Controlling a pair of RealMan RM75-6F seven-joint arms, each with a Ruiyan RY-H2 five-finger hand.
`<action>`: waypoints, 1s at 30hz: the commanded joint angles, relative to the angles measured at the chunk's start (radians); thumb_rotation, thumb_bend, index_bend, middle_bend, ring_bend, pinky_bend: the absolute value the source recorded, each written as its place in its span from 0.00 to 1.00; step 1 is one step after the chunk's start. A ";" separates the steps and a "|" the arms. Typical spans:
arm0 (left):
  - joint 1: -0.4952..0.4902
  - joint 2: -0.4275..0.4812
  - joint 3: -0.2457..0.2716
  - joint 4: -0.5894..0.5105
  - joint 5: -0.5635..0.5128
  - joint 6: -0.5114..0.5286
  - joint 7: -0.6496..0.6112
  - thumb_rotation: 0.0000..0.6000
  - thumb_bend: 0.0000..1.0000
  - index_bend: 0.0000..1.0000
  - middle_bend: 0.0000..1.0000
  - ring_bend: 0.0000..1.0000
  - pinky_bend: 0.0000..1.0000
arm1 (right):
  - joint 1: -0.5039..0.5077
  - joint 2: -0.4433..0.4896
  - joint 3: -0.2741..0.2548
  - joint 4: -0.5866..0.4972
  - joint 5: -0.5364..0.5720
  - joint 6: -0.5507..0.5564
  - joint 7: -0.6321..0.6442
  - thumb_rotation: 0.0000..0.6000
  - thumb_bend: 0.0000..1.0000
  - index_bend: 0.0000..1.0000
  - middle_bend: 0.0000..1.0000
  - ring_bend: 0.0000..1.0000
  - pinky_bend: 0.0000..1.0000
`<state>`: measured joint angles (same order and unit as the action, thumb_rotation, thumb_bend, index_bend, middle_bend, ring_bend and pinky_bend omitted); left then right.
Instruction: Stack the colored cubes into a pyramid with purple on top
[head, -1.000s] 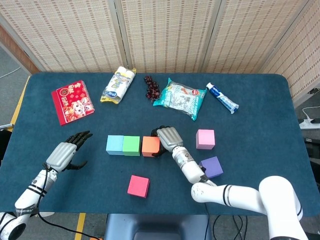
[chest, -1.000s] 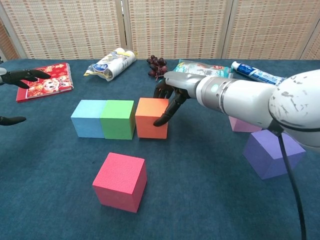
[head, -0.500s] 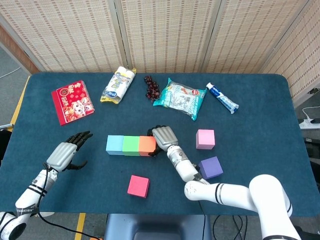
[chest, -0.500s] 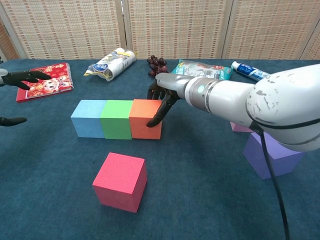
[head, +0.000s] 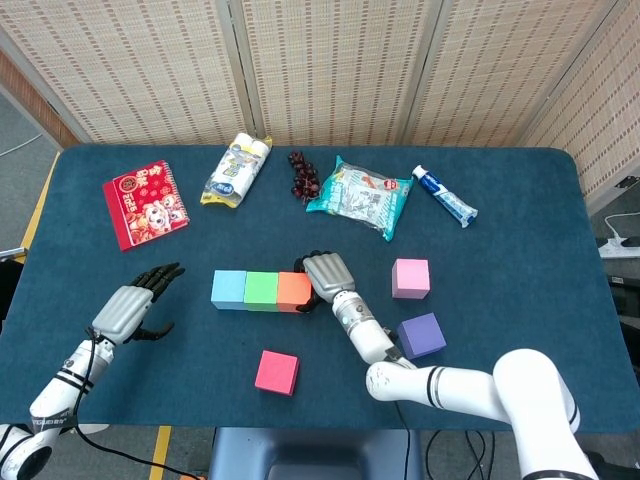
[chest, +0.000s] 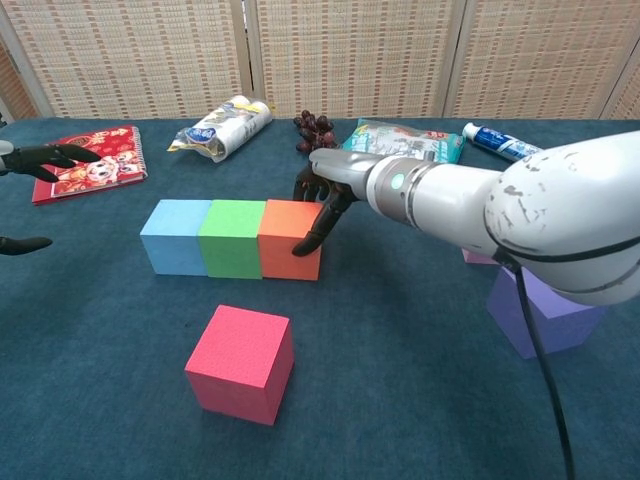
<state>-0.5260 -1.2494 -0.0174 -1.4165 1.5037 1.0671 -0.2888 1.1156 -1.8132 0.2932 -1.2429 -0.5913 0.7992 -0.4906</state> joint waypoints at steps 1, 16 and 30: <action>0.000 -0.001 0.001 0.001 0.001 -0.001 0.000 1.00 0.34 0.00 0.00 0.00 0.13 | -0.003 0.010 -0.001 -0.011 0.000 0.002 0.001 1.00 0.22 0.53 0.43 0.31 0.35; 0.001 -0.003 0.001 0.003 0.002 0.000 -0.005 1.00 0.34 0.00 0.00 0.00 0.13 | 0.010 -0.001 -0.008 0.001 0.017 0.002 -0.012 1.00 0.22 0.52 0.43 0.30 0.35; 0.003 -0.005 0.003 0.012 0.003 -0.001 -0.013 1.00 0.34 0.00 0.00 0.00 0.13 | 0.017 -0.015 -0.013 0.021 0.023 -0.006 -0.016 1.00 0.22 0.44 0.43 0.28 0.31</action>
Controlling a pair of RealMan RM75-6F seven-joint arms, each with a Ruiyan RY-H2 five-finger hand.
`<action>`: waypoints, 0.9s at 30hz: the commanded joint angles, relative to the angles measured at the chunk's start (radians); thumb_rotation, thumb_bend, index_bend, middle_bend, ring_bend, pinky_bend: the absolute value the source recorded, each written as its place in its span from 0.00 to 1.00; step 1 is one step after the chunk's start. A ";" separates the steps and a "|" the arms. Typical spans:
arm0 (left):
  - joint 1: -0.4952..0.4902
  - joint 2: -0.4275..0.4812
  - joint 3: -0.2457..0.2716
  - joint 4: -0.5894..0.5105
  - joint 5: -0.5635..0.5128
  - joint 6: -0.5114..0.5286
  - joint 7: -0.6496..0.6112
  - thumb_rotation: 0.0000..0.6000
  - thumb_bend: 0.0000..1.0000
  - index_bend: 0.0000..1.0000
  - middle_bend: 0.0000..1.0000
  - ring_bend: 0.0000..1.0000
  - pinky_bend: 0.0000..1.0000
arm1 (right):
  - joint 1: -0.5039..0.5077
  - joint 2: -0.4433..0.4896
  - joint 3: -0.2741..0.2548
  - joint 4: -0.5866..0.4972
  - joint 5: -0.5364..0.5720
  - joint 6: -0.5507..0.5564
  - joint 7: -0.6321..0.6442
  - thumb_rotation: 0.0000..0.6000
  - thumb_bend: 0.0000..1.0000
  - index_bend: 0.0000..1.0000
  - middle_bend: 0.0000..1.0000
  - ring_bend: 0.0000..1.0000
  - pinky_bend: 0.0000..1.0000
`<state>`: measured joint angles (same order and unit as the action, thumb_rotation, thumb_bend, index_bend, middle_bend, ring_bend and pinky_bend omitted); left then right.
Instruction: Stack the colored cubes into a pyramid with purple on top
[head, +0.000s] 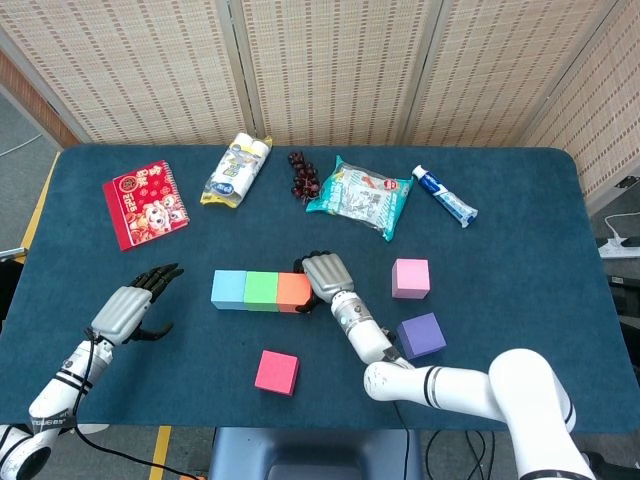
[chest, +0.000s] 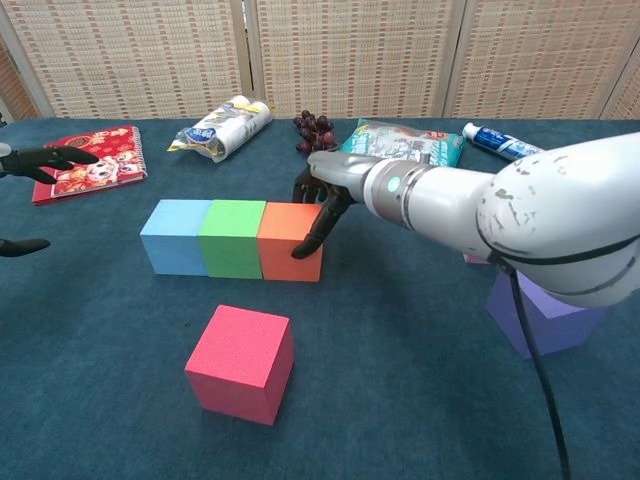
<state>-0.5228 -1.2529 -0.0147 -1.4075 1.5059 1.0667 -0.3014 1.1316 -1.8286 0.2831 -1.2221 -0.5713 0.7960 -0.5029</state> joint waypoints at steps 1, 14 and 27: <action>0.000 -0.002 0.001 0.003 0.001 0.000 -0.001 1.00 0.34 0.00 0.00 0.00 0.13 | 0.002 0.002 -0.004 -0.001 0.005 -0.006 -0.006 1.00 0.22 0.37 0.43 0.27 0.29; -0.005 -0.004 0.003 0.002 0.002 -0.010 0.011 1.00 0.34 0.00 0.00 0.00 0.12 | -0.003 0.039 -0.019 -0.054 0.010 -0.029 -0.002 1.00 0.21 0.00 0.19 0.10 0.13; -0.046 -0.093 -0.051 0.158 -0.108 -0.094 0.123 1.00 0.34 0.00 0.00 0.00 0.12 | -0.182 0.493 -0.019 -0.533 -0.171 0.095 0.103 1.00 0.07 0.00 0.00 0.00 0.00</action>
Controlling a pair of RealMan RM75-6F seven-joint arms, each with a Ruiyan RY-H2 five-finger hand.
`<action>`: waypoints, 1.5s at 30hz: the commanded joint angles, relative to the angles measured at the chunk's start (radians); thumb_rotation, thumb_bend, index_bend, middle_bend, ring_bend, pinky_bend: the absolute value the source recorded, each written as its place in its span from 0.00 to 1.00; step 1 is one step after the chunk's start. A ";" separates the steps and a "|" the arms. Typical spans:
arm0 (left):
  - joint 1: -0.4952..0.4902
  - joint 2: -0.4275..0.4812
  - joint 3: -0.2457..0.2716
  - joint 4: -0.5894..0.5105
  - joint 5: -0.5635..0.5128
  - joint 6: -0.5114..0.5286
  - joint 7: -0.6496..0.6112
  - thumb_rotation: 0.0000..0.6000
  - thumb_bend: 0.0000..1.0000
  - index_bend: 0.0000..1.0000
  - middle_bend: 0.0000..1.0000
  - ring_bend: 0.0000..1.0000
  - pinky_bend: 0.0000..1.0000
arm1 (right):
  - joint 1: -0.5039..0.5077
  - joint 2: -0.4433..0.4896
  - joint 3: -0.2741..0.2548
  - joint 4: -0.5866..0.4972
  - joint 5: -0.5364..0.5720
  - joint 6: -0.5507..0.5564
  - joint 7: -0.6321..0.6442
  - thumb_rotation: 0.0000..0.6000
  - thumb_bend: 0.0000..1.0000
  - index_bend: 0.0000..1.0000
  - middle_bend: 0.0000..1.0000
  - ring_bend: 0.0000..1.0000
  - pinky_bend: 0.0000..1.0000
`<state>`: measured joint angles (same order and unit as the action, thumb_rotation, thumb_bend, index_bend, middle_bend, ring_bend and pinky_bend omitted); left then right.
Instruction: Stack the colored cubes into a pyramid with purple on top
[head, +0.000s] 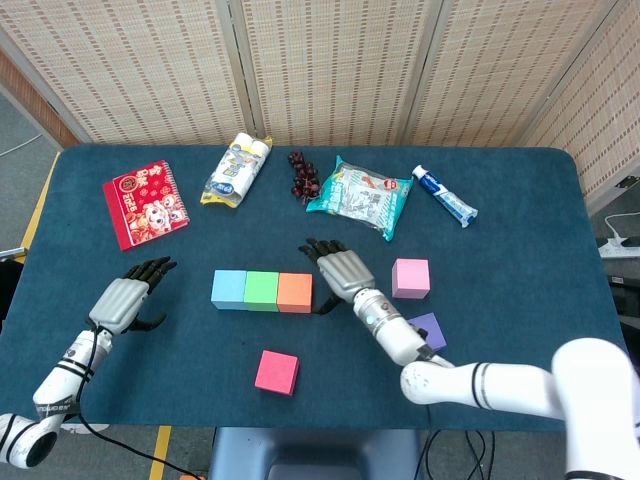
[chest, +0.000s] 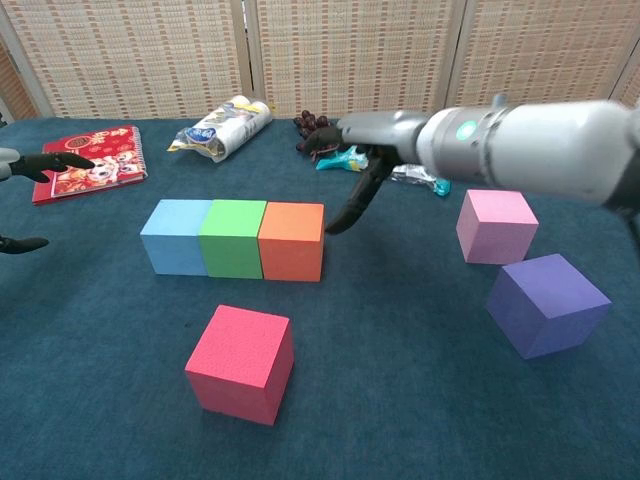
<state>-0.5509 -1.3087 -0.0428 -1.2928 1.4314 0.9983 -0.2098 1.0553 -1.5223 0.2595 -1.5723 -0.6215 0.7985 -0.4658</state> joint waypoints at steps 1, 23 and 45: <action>-0.026 -0.050 -0.030 0.057 -0.041 -0.034 0.036 1.00 0.34 0.00 0.00 0.00 0.12 | -0.127 0.221 0.002 -0.211 -0.150 0.114 0.077 1.00 0.07 0.00 0.00 0.00 0.00; -0.190 -0.249 -0.097 0.199 -0.111 -0.198 0.147 1.00 0.34 0.00 0.00 0.00 0.11 | -0.373 0.443 -0.069 -0.245 -0.462 0.204 0.366 1.00 0.07 0.00 0.00 0.00 0.00; -0.188 -0.208 -0.106 0.115 -0.139 -0.160 0.168 1.00 0.34 0.00 0.00 0.00 0.11 | -0.428 0.461 -0.066 -0.207 -0.516 0.207 0.449 1.00 0.07 0.00 0.00 0.00 0.00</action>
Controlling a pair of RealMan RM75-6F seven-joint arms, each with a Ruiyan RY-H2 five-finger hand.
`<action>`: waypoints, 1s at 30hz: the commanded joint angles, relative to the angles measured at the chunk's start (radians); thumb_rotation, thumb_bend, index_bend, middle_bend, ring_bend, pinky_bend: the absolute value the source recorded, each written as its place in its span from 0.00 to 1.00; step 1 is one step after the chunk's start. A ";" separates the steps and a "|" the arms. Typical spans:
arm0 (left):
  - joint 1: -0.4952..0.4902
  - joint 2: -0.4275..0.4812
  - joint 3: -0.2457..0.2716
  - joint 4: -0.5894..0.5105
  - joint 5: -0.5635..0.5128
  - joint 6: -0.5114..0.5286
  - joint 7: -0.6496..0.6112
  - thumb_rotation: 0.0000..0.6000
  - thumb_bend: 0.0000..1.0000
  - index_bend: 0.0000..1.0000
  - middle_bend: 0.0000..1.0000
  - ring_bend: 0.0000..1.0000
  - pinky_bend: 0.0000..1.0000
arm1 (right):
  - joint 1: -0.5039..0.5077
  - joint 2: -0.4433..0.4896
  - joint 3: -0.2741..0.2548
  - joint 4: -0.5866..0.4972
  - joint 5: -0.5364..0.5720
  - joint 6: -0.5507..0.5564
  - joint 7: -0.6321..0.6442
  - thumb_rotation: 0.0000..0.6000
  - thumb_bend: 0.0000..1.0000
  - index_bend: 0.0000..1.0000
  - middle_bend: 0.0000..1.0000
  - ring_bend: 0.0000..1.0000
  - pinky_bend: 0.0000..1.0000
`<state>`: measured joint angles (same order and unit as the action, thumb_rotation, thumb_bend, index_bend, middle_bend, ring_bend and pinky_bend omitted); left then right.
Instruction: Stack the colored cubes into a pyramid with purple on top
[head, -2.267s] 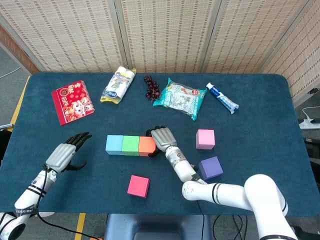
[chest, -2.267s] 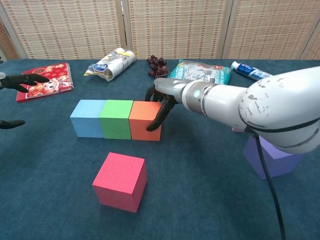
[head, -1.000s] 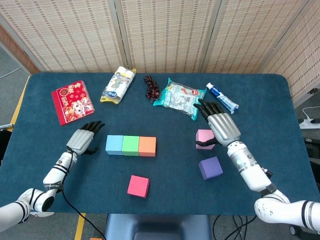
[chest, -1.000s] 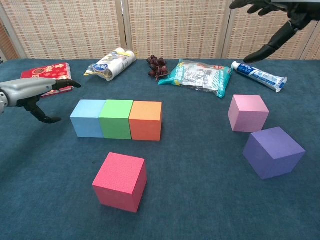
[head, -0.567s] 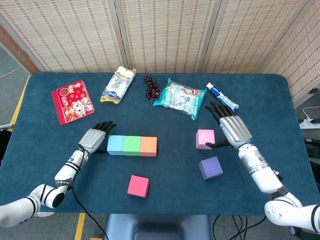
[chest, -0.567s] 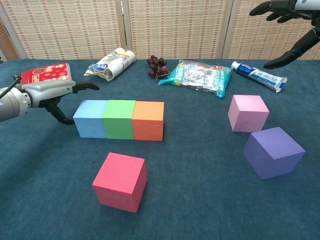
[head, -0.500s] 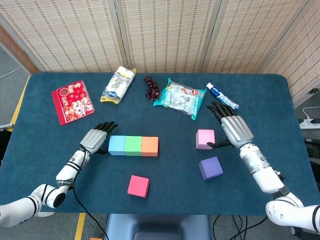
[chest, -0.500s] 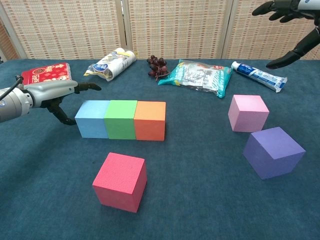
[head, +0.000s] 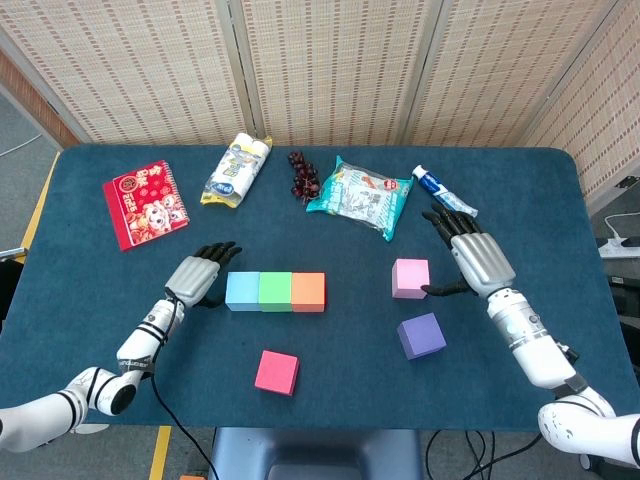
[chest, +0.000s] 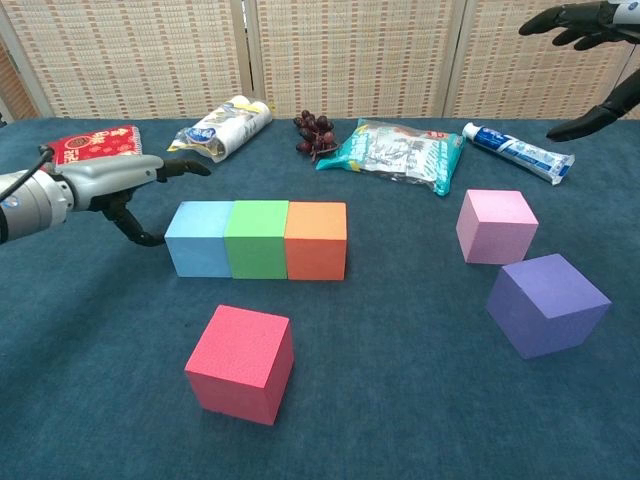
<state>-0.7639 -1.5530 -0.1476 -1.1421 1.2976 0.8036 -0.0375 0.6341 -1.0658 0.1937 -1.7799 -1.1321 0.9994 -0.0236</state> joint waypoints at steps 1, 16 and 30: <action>0.037 0.057 0.000 -0.056 -0.003 0.051 -0.005 1.00 0.34 0.00 0.00 0.00 0.11 | -0.012 0.007 0.000 0.000 -0.008 0.009 0.014 1.00 0.07 0.00 0.00 0.00 0.00; 0.115 0.369 0.151 -0.484 0.339 0.219 -0.097 1.00 0.34 0.06 0.09 0.06 0.14 | -0.100 0.047 -0.012 0.003 -0.082 0.089 0.095 1.00 0.07 0.00 0.00 0.00 0.00; 0.047 0.289 0.234 -0.628 0.365 0.020 0.074 1.00 0.35 0.00 0.01 0.03 0.14 | -0.147 0.043 -0.032 0.041 -0.125 0.092 0.157 1.00 0.07 0.00 0.00 0.00 0.00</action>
<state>-0.7203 -1.2351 0.0843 -1.7653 1.6886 0.8377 -0.0069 0.4884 -1.0221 0.1623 -1.7401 -1.2564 1.0923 0.1322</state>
